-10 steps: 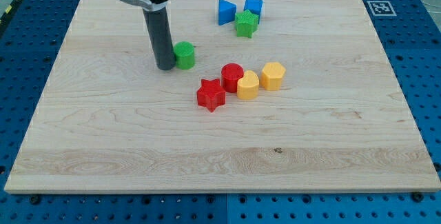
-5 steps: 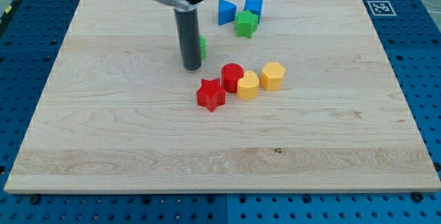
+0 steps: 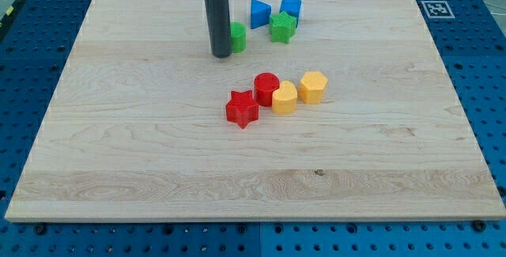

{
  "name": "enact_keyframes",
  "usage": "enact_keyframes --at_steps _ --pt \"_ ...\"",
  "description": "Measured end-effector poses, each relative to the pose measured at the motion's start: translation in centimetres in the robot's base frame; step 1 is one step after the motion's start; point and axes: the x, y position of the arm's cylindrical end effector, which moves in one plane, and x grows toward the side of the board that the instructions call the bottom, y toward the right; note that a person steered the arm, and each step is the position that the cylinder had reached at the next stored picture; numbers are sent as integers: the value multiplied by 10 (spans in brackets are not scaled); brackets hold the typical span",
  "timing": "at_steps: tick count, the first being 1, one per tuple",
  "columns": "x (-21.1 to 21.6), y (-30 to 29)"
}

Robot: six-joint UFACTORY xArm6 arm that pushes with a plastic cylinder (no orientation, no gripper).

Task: Place the green circle towards the left side of the green star

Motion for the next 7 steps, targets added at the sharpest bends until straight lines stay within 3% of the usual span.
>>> enact_keyframes --at_steps 4,7 --pt "-26 -8" --pt "-8 22"
